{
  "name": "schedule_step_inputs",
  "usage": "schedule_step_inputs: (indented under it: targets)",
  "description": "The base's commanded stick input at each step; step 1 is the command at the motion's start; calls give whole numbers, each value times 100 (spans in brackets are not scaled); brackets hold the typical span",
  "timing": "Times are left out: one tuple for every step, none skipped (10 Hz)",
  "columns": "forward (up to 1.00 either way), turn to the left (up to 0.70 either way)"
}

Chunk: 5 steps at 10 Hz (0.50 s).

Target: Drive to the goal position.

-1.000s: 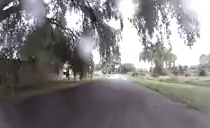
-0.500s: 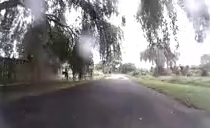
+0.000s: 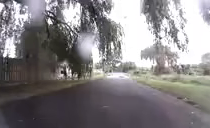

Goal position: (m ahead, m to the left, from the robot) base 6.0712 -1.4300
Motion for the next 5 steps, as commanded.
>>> schedule_step_inputs:
  targets:
    - [85, 0]
    - [85, 0]
    - [85, 0]
    - [85, 0]
    - [85, 0]
